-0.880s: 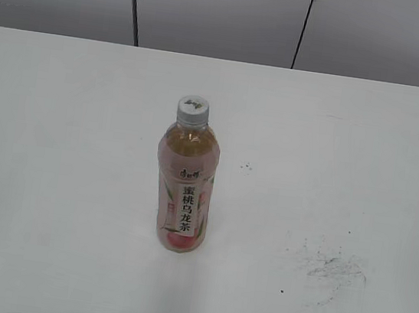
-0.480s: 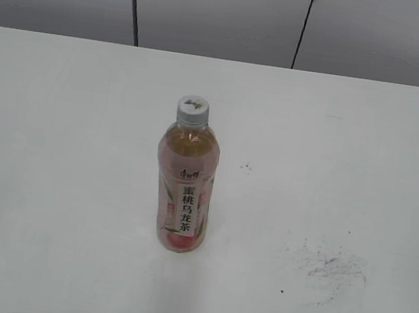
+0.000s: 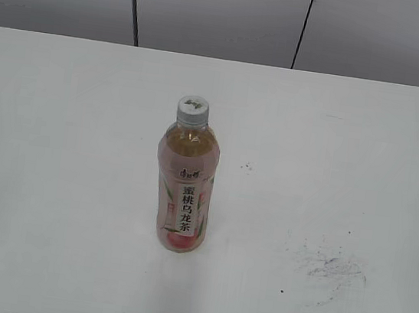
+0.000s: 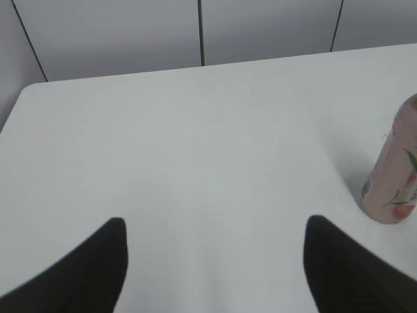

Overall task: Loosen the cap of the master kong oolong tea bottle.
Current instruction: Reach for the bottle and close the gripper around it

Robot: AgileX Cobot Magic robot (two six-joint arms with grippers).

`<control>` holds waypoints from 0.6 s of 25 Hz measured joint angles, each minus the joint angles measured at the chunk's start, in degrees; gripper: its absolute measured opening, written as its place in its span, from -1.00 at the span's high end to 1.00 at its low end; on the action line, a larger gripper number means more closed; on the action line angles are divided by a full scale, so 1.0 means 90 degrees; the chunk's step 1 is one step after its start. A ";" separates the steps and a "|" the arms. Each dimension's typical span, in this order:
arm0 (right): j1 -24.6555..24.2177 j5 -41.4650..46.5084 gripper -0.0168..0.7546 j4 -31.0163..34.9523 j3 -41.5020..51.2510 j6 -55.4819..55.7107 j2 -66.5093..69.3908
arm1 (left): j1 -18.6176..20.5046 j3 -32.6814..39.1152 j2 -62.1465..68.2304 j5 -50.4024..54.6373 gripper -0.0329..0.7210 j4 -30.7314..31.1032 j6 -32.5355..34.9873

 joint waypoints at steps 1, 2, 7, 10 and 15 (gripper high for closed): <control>0.0000 0.0000 -0.48 0.0000 0.0000 0.0000 0.0000 | 0.0000 0.0000 0.0000 0.0000 -0.41 0.0000 0.0000; 0.0000 0.0000 -0.48 0.0000 0.0000 0.0000 0.0000 | 0.0000 0.0000 0.0000 0.0000 -0.41 0.0000 0.0000; 0.0000 0.0000 -0.48 0.0000 0.0000 0.0000 0.0000 | 0.0000 0.0000 0.0000 0.0000 -0.41 0.0000 0.0000; 0.0000 0.0000 -0.48 0.0000 0.0000 0.0000 0.0000 | 0.0000 0.0000 0.0000 0.0000 -0.41 0.0000 0.0000; 0.0000 0.0000 -0.48 0.0000 0.0000 0.0000 0.0000 | 0.0000 -0.0054 0.0105 -0.0343 -0.41 0.0000 0.0000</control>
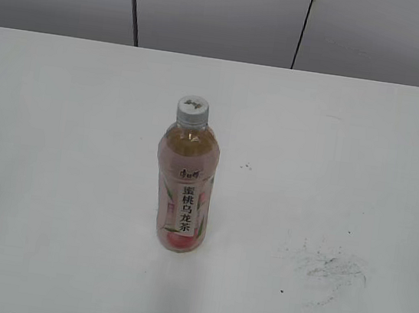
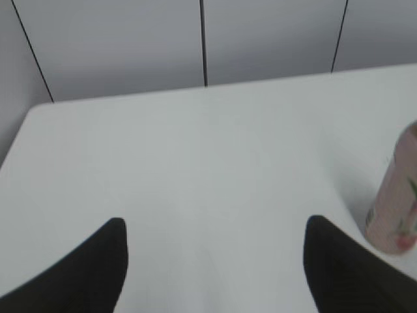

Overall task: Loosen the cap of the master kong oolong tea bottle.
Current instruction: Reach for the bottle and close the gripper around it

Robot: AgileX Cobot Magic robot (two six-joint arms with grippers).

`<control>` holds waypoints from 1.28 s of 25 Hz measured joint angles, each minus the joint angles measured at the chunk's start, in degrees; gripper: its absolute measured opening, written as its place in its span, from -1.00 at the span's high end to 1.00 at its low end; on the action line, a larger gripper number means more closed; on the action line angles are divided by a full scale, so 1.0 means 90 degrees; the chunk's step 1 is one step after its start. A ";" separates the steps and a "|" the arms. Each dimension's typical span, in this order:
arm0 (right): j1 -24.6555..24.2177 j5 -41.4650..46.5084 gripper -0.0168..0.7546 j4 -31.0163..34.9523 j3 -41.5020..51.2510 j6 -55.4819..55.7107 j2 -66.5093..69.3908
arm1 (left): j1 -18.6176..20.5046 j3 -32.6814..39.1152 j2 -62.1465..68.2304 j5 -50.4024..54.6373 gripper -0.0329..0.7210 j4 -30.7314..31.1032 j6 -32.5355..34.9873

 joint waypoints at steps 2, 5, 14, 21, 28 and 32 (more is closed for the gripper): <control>0.0000 0.0000 -0.48 0.0000 0.0000 0.0000 0.0000 | 0.0000 -0.0027 0.0060 -0.0588 -0.41 -0.0023 0.0000; 0.0000 0.0000 -0.48 0.0000 0.0000 0.0000 0.0000 | 0.0000 -0.0027 0.0314 -0.1544 -0.41 -0.0111 0.0000; 0.0000 0.0000 -0.48 0.0000 0.0000 0.0000 0.0000 | 0.0000 0.0037 0.3062 -0.3914 -0.41 -0.0998 0.0000; 0.0000 0.0000 -0.48 0.0000 0.0000 0.0000 0.0000 | -0.0026 0.0037 0.5737 -0.6438 -0.41 -0.1392 0.0000; 0.0000 0.0000 -0.48 0.0000 0.0000 0.0000 0.0000 | -0.0278 0.0037 0.7798 -0.8739 -0.41 -0.1220 0.0000; 0.0000 0.0000 -0.48 0.0000 0.0000 0.0000 0.0000 | -0.0396 0.0037 0.9053 -0.9875 -0.41 -0.0865 -0.0114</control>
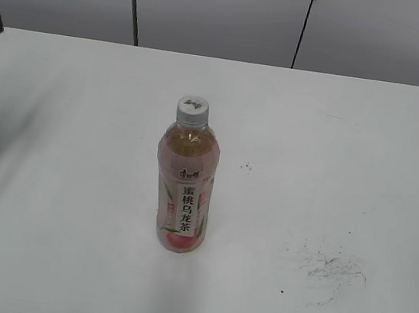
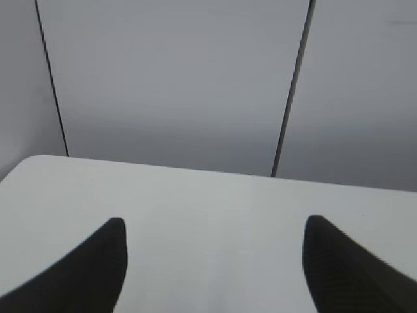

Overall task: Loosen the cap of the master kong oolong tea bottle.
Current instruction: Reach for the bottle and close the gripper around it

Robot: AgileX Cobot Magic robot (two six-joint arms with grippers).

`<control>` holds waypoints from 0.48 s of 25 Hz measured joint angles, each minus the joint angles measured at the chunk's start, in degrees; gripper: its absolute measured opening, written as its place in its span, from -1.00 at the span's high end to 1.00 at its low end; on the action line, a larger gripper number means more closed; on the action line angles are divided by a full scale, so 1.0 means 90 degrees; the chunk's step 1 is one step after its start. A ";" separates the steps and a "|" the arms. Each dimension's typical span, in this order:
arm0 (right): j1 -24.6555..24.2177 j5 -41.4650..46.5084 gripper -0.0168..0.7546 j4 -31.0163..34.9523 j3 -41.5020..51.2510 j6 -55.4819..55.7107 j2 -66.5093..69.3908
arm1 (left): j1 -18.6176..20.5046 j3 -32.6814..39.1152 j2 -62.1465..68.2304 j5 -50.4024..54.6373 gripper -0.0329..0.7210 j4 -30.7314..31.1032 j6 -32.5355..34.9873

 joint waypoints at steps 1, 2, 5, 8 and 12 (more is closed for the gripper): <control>0.0000 0.0000 -0.48 0.0000 0.0000 0.0000 0.0000 | -0.0010 0.0000 0.0332 -0.0219 -0.41 0.0078 -0.0120; 0.0000 0.0000 -0.48 0.0000 0.0000 0.0000 0.0000 | -0.0025 0.0000 0.0650 -0.0486 -0.41 0.0170 -0.0273; 0.0000 0.0000 -0.48 0.0000 0.0000 0.0000 0.0000 | -0.0024 0.0000 0.1395 -0.1293 -0.41 0.0443 -0.0604; 0.0000 0.0000 -0.48 0.0000 0.0000 0.0000 0.0000 | -0.0024 0.0000 0.1913 -0.2252 -0.41 0.0771 -0.0758; 0.0000 0.0000 -0.48 0.0000 0.0000 0.0000 0.0000 | -0.0024 0.0000 0.2264 -0.3342 -0.41 0.1043 -0.0802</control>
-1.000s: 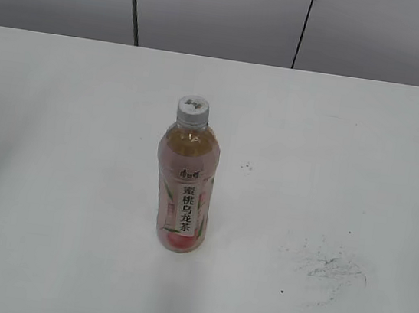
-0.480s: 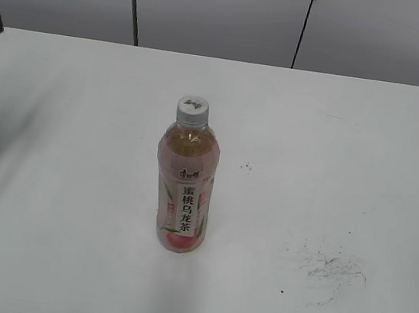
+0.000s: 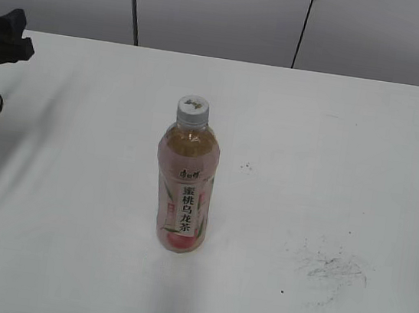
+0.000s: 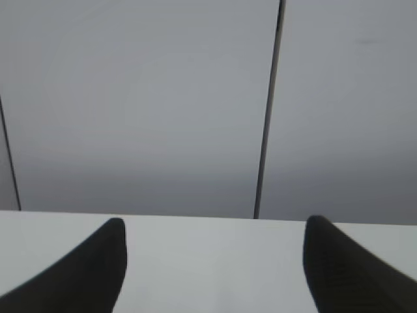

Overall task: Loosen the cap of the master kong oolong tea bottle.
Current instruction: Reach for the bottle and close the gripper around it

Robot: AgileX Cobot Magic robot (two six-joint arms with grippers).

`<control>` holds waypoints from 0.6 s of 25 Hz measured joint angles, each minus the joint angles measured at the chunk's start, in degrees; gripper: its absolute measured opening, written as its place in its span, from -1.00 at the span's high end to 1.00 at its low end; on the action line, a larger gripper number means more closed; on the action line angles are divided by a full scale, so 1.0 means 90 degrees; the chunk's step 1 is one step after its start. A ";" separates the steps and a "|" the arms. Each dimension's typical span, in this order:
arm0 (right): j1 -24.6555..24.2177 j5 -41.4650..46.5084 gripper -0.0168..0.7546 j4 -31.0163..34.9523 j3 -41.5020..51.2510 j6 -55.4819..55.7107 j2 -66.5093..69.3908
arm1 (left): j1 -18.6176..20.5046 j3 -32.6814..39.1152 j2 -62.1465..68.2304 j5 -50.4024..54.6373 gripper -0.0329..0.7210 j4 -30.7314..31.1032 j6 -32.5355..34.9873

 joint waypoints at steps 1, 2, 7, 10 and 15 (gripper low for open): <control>0.0000 0.0000 -0.48 0.0000 0.0000 0.0000 0.0000 | 0.0000 -0.0006 0.0038 -0.0183 -0.42 0.0101 -0.0010; 0.0000 0.0000 -0.48 0.0000 0.0000 0.0000 0.0000 | 0.0000 -0.0006 0.0063 -0.0304 -0.46 0.0239 -0.0017; 0.0000 0.0000 -0.48 0.0000 0.0000 0.0000 0.0000 | 0.0000 -0.0006 0.0076 -0.0571 -0.72 0.0921 -0.0119; 0.0000 0.0000 -0.48 0.0000 0.0000 0.0000 0.0000 | 0.0000 0.0018 0.0076 -0.0604 -0.72 0.1386 -0.0429; 0.0000 0.0000 -0.48 0.0000 0.0000 0.0000 0.0000 | 0.0000 0.0394 0.0076 -0.0628 -0.66 0.2160 -0.0917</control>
